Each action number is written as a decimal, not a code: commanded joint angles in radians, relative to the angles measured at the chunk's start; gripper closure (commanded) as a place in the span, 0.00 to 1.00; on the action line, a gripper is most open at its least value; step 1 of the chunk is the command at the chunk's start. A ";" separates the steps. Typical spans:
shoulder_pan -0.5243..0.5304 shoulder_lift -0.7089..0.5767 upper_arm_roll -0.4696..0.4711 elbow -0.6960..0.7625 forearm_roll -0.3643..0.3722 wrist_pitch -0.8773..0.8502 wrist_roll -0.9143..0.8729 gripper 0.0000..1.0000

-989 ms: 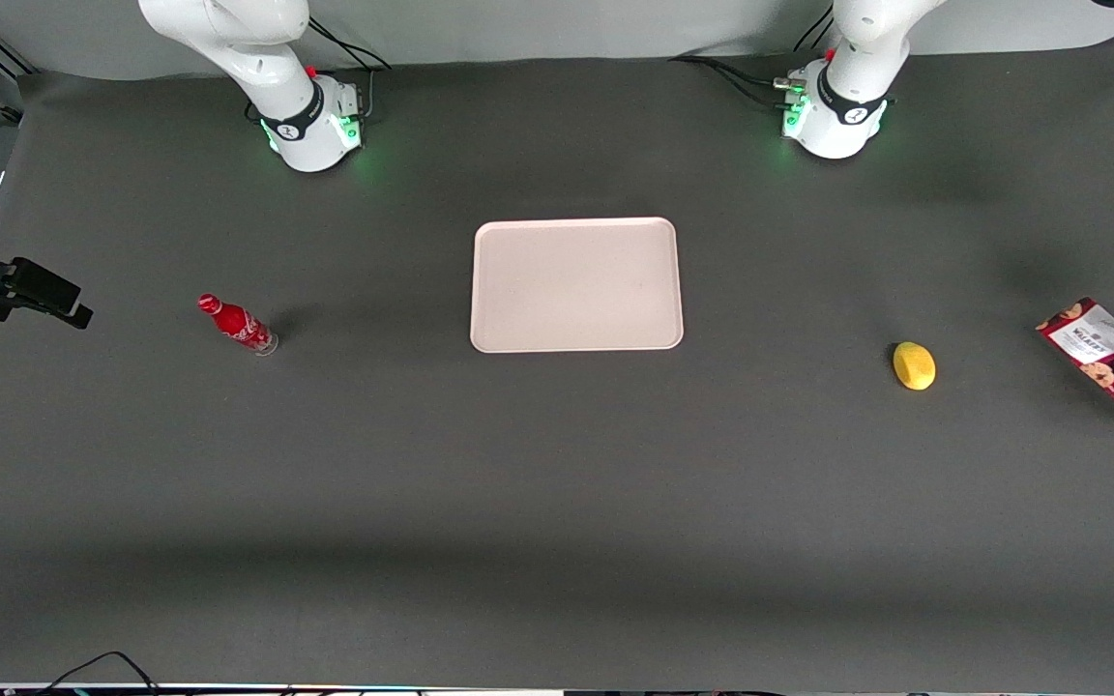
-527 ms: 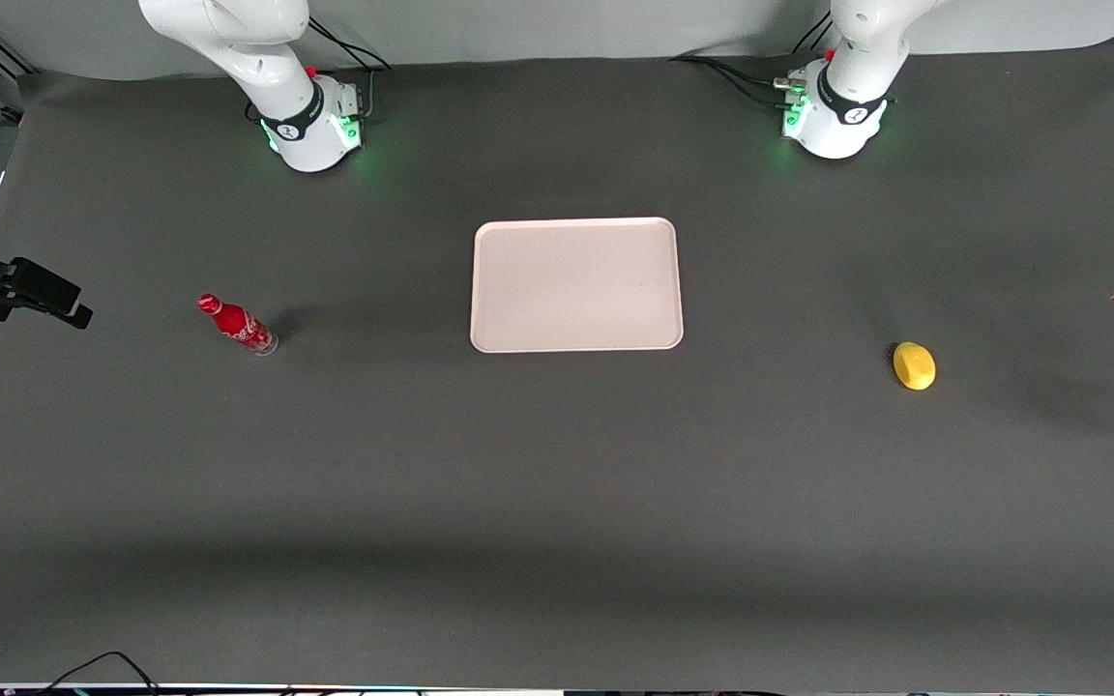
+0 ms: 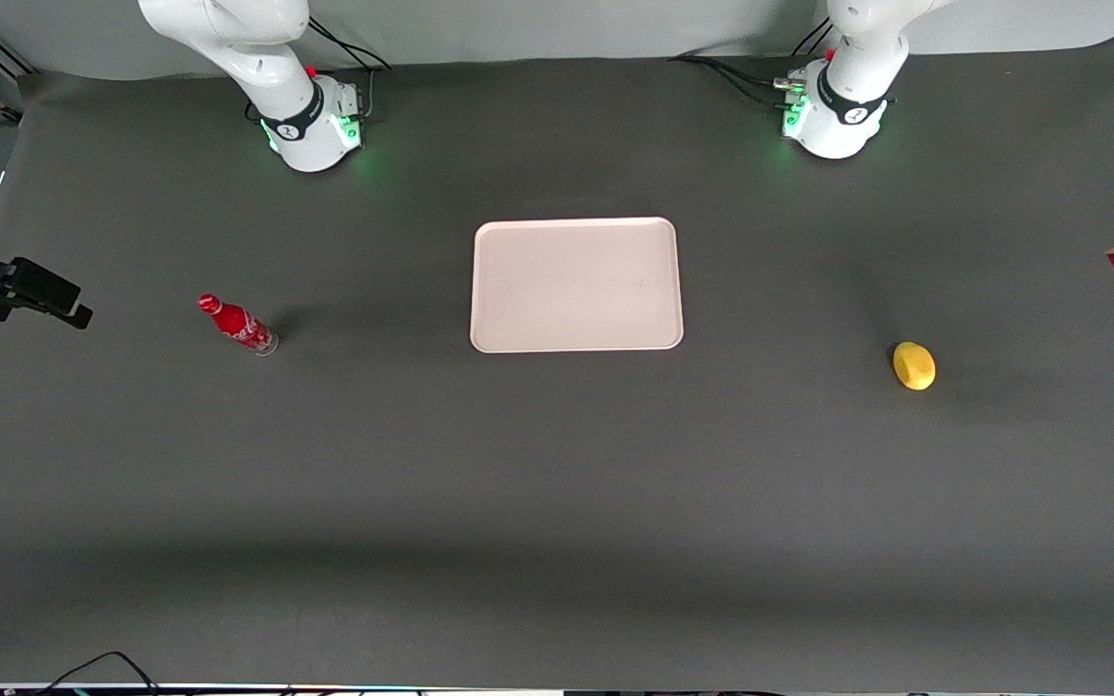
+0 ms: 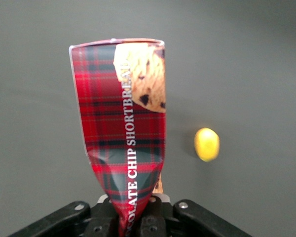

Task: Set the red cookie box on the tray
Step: 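Carry the box with the left gripper over to the pink tray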

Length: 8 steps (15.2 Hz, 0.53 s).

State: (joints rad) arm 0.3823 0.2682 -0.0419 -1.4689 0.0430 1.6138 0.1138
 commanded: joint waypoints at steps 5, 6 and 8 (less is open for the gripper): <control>-0.270 -0.064 -0.082 -0.007 -0.032 -0.071 -0.264 1.00; -0.270 -0.064 -0.117 -0.011 -0.034 -0.071 -0.278 1.00; -0.283 -0.061 -0.170 -0.014 -0.035 -0.089 -0.278 1.00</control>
State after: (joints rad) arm 0.1072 0.2262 -0.1617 -1.4715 0.0156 1.5604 -0.1469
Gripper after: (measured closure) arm 0.881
